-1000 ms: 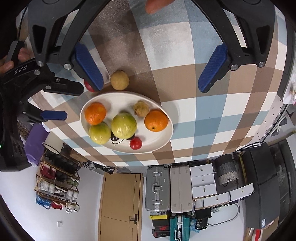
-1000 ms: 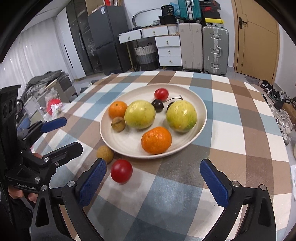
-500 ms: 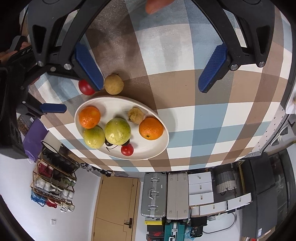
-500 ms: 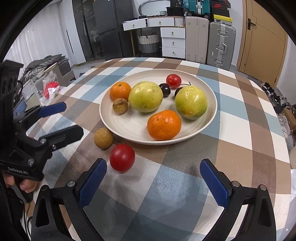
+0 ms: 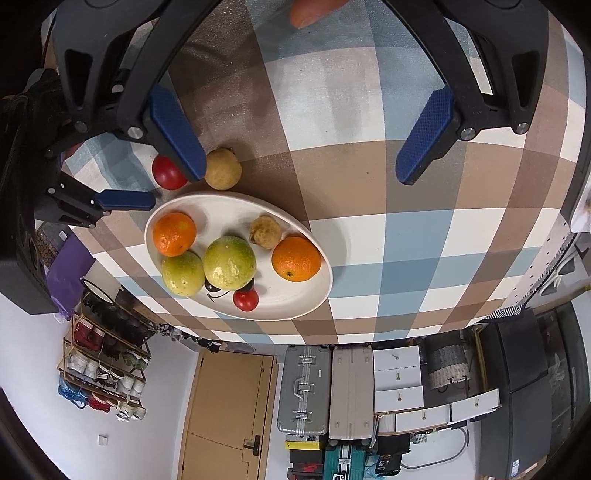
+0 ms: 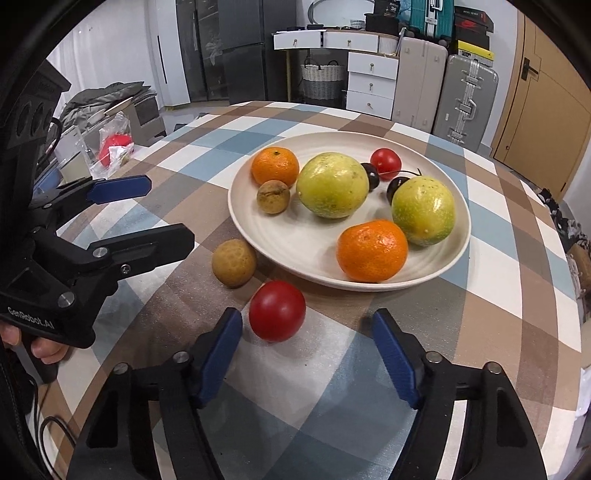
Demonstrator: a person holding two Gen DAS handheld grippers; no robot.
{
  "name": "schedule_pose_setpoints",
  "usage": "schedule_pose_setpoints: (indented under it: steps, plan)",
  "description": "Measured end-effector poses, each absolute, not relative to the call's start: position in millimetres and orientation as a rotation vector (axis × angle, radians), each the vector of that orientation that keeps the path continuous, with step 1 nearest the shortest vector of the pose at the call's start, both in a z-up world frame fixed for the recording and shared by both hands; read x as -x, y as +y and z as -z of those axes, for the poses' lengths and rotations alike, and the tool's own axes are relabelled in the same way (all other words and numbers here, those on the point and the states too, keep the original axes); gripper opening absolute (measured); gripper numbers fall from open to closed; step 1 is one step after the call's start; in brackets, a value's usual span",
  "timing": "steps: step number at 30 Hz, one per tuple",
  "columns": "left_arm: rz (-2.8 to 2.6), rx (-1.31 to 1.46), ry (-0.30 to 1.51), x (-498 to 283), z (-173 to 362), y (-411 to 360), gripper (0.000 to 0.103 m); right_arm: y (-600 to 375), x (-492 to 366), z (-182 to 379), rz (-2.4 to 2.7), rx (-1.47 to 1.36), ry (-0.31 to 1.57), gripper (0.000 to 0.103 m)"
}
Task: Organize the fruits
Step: 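Grasp the tan round fruit with the left gripper while the right gripper grasps a red tomato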
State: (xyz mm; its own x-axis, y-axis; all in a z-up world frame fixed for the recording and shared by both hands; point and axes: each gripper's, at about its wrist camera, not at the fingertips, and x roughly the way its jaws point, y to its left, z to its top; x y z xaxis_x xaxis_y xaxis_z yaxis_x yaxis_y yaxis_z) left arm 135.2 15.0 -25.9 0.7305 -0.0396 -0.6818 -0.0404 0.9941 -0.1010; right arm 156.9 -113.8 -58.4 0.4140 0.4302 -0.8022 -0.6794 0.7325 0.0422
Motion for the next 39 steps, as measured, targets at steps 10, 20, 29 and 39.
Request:
schedule_pose_setpoints:
  steps: [10,20,29,39]
  plan:
    - [-0.005,0.104,0.757,-135,26,15,0.102,-108,-154,57,-0.738,0.328,0.889,0.052]
    - [-0.010,0.108,0.755,-134,26,16,0.102,-109,-147,52,-0.783,0.310,0.866,0.030]
    - [0.010,0.083,0.758,-135,29,10,0.102,-129,-137,32,-0.786,0.242,0.776,0.030]
    - [0.046,0.078,0.815,-145,36,-9,0.102,-156,-147,17,-0.673,0.151,0.711,0.030]
